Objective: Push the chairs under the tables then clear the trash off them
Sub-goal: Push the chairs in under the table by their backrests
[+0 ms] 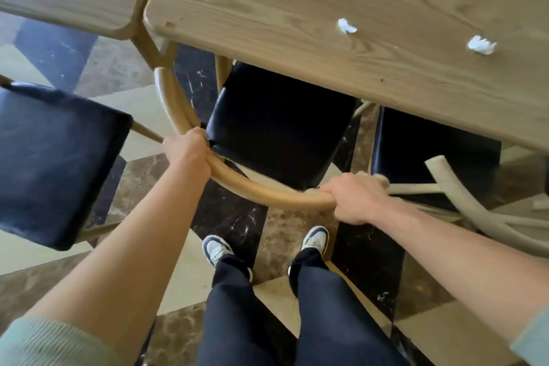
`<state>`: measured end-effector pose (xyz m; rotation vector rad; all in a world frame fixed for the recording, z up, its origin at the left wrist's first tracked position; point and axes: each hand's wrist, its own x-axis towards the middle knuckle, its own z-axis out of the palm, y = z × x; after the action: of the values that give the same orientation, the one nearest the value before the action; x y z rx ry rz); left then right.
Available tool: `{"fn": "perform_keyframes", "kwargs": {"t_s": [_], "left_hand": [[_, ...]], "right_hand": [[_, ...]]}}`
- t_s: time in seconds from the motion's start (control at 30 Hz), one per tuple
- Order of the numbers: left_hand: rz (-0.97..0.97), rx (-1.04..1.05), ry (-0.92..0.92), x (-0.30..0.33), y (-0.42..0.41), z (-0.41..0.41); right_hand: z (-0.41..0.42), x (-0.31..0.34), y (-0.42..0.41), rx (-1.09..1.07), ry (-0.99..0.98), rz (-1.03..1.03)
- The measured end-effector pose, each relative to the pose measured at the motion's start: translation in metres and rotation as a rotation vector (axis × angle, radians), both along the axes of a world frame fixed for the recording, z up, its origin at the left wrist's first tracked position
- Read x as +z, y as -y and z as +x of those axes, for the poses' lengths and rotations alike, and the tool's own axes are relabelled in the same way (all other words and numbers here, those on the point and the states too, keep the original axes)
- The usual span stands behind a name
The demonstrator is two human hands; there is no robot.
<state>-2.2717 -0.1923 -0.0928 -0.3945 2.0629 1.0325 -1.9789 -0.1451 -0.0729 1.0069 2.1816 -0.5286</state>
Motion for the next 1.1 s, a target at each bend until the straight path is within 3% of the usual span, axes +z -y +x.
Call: {"fn": "perform_keyframes", "kwargs": {"t_s": [0.17,0.33,0.5,0.57,0.63,0.77,0.83,1.1], "left_hand": [[0.037,0.074,0.023,-0.005,-0.032,0.056],[0.044,-0.003,0.078,-0.001,-0.037,0.057],[-0.018,-0.337,0.137,0.009,-0.02,0.041],[-0.029,-0.453,0.168,0.017,-0.003,0.035],[-0.042,-0.5,0.18,0.022,0.019,0.027],[-0.047,-0.527,0.211,0.032,0.085,-0.022],[-0.046,-0.502,0.179,0.04,0.131,-0.073],[-0.054,-0.147,0.046,0.065,0.277,-0.246]], "right_hand": [[0.052,-0.003,-0.056,0.032,0.0,0.285],[0.066,-0.009,-0.072,0.045,-0.013,0.263],[0.037,0.0,-0.061,0.018,-0.007,0.095],[0.007,0.014,-0.042,-0.105,-0.19,-0.112],[-0.03,0.026,-0.019,-0.181,-0.439,-0.178],[-0.121,0.033,0.019,-0.16,-0.81,0.145],[-0.185,0.037,0.041,-0.139,-0.853,0.158],[-0.38,0.036,0.12,-0.031,-0.684,-0.098]]}}
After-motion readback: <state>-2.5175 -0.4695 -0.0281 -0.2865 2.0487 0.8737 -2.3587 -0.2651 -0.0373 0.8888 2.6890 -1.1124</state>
